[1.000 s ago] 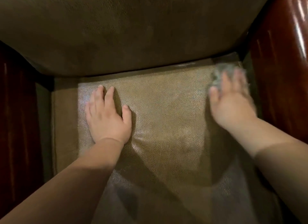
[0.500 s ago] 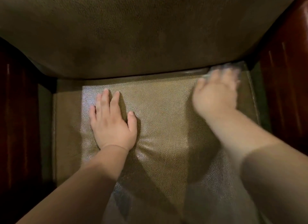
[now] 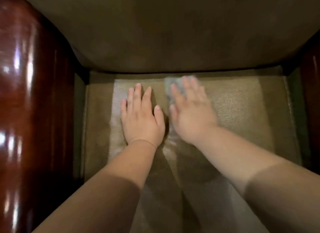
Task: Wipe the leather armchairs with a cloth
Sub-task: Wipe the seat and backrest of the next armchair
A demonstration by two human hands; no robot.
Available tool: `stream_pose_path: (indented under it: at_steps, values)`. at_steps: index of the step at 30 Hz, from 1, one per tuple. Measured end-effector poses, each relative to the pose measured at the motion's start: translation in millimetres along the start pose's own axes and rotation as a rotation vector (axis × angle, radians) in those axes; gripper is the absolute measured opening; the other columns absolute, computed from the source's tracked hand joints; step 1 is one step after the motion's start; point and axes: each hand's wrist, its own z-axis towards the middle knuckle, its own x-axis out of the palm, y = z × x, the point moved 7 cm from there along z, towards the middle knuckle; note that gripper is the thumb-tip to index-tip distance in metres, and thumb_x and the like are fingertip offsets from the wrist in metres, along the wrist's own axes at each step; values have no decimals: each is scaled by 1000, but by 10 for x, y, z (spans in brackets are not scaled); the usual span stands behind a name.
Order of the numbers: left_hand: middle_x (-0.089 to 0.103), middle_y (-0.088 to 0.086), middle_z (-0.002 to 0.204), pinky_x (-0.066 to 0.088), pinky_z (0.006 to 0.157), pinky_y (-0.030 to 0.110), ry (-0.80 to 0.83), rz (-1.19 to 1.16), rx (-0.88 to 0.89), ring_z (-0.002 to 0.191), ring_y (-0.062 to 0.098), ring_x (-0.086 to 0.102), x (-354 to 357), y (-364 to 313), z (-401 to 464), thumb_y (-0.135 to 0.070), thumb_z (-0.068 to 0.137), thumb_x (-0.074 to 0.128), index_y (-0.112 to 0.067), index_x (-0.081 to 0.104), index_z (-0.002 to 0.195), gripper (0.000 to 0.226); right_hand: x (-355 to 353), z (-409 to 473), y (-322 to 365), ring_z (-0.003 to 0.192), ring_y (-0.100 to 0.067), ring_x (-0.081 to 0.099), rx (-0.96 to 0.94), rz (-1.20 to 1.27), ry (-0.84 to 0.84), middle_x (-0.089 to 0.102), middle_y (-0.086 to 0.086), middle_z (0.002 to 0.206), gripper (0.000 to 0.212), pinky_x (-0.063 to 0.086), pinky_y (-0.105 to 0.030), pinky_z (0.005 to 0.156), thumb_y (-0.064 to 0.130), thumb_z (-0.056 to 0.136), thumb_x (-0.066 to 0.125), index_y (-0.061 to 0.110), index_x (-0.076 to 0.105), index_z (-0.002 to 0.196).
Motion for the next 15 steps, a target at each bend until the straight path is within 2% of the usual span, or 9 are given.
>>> stream_pose_path:
  at_steps: [1, 2, 3, 5, 7, 10, 11, 12, 15]
  values:
    - [28, 2, 173, 8, 132, 44, 32, -32, -4, 161, 20, 18, -34, 2, -1, -41, 100, 29, -24, 42, 159, 64, 56, -76, 133, 160, -27, -14, -140, -15, 54, -6, -11, 174, 64, -4, -44, 130, 45, 108, 22, 23, 8, 167]
    - [28, 1, 173, 7, 132, 42, 66, -75, -3, 161, 19, 18, -81, 13, 13, -38, 101, 28, -24, 43, 159, 62, 41, -99, 83, 160, -25, -11, -199, -35, 78, -4, -9, 174, 66, -3, -43, 130, 48, 106, 20, 24, 10, 167]
    - [28, 0, 172, 7, 132, 40, 110, -110, 11, 161, 18, 18, -136, 50, 43, -34, 102, 29, -23, 43, 159, 59, -11, -84, -88, 161, -26, -6, -177, -49, 68, 1, -9, 174, 70, -1, -42, 130, 53, 103, 18, 22, 14, 167]
    - [30, 0, 171, 13, 131, 40, 181, -54, 97, 159, 19, 23, -282, 205, 107, -32, 106, 33, -22, 43, 159, 55, -154, -51, -662, 160, -32, 7, 60, -62, -4, 13, -16, 172, 80, 5, -45, 131, 58, 97, 13, 15, 22, 165]
    - [30, 2, 171, 19, 130, 44, 175, 83, 152, 158, 23, 25, -420, 499, 126, -40, 106, 37, -23, 38, 161, 57, -284, -104, -1164, 158, -38, 11, 325, -29, -76, 17, -23, 170, 84, 10, -51, 129, 56, 96, 13, 7, 26, 163]
    - [12, -1, 177, 4, 133, 42, 161, 55, 19, 163, 19, 6, -456, 927, 55, -44, 105, 41, -31, 24, 166, 65, -304, -85, -1041, 159, -40, 2, 573, 60, -105, 8, -24, 171, 76, 3, -51, 129, 49, 99, 21, 8, 21, 163]
    - [13, -1, 176, 3, 133, 41, 130, 21, -23, 163, 18, 5, -438, 977, 13, -42, 104, 44, -30, 26, 165, 65, -273, -21, -761, 159, -40, 0, 557, 67, -92, 7, -23, 171, 73, 1, -50, 129, 48, 101, 23, 11, 20, 164]
    - [17, -1, 176, 4, 133, 40, 83, -4, -67, 162, 18, 8, -435, 1004, -15, -41, 102, 47, -28, 31, 163, 64, -230, 59, -394, 159, -41, 0, 453, 49, -82, 7, -22, 171, 71, 0, -51, 129, 47, 101, 22, 14, 20, 164]
    - [22, 0, 174, 12, 132, 44, 1, -47, -191, 161, 20, 13, -449, 1124, -70, -43, 99, 48, -25, 37, 160, 65, 84, 56, 732, 160, -36, -4, -138, -49, 37, 3, -18, 173, 73, 0, -49, 130, 50, 98, 18, 22, 17, 165]
